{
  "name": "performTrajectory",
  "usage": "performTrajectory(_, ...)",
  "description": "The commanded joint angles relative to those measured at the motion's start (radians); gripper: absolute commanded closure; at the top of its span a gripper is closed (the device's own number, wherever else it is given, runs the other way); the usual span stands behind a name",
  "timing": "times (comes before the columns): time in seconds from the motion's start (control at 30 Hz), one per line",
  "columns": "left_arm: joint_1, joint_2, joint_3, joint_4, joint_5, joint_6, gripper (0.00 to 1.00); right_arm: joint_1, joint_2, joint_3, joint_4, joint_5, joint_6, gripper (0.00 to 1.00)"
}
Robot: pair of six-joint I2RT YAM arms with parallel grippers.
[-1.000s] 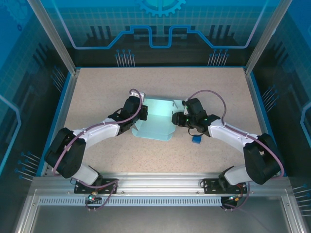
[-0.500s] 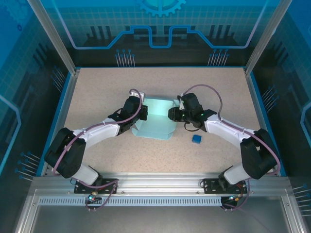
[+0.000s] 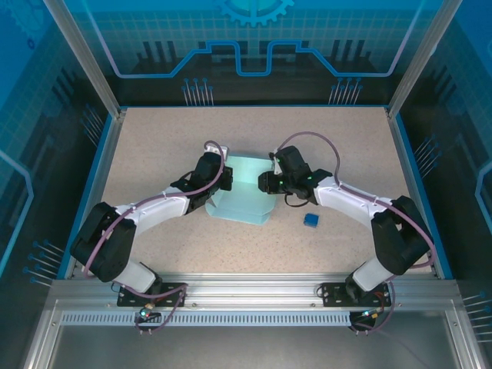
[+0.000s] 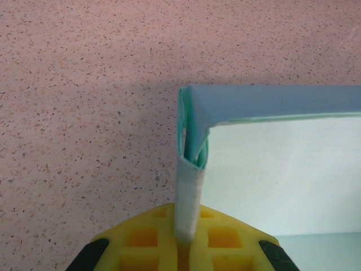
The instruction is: Fold the paper box
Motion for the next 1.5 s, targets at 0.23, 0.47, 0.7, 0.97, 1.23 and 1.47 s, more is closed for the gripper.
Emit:
performTrajectory(0.23,-0.006,-0.007,-0.007,0.022,0.001,0.004,1.0,-0.003,-0.105,0.056,-0.175,0.057,-0.168,0.61)
performTrajectory(0.47,-0.004,-0.007,-0.006,0.022,0.006,0.0,1.0,-0.029,-0.196,0.073,-0.277,0.055,-0.265,0.58)
performTrajectory(0.7,0.007,-0.016,-0.011,0.016,0.022,-0.008,1.0,-0.113,-0.366,0.022,-0.337,0.037,-0.366,0.57)
performTrajectory(0.97,0.013,-0.039,-0.011,0.006,0.065,-0.026,1.0,-0.386,-0.449,-0.151,-0.232,-0.137,-0.365,0.57)
performTrajectory(1.23,0.014,-0.069,-0.011,-0.006,0.082,-0.029,1.0,-0.395,-0.306,-0.223,-0.058,-0.333,-0.381,0.61)
performTrajectory(1.47,0.014,-0.067,-0.008,-0.004,0.1,-0.033,1.0,-0.359,-0.262,-0.197,0.004,-0.419,-0.406,0.61)
